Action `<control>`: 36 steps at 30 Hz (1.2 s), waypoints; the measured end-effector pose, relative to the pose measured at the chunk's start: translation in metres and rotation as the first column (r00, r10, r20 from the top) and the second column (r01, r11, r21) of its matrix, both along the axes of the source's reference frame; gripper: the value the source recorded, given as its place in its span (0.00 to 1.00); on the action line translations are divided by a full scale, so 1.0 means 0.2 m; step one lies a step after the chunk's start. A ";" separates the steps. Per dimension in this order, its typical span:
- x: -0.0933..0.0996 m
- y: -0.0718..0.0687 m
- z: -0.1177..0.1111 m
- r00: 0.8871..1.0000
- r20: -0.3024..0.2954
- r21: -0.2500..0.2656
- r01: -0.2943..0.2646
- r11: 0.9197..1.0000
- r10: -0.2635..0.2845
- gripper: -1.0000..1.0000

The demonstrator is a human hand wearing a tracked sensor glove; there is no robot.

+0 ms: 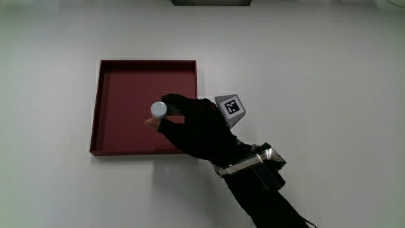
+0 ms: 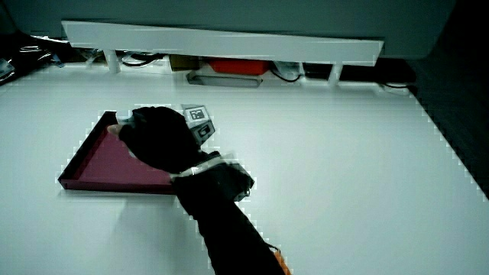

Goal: Place glue stick

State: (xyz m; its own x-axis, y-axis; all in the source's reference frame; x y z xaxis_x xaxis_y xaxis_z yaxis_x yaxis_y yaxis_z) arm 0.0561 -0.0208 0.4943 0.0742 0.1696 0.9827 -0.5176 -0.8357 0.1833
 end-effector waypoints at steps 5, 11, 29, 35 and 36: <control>-0.05 0.00 0.04 1.000 -0.001 -0.001 0.008 1.000 -0.008 0.50; -0.10 0.01 0.11 1.000 -0.006 -0.038 0.026 0.999 -0.026 0.50; -0.16 0.08 0.30 0.995 -0.057 -0.169 0.065 0.983 -0.076 0.50; -0.16 0.09 0.31 0.997 -0.031 -0.190 0.066 0.980 -0.073 0.50; -0.16 0.09 0.33 0.997 -0.037 -0.185 0.063 0.981 -0.071 0.50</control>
State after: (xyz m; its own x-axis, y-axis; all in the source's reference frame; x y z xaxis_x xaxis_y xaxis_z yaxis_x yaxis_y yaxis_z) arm 0.0248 -0.0028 0.5598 0.1336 0.3404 0.9308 -0.5592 -0.7495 0.3543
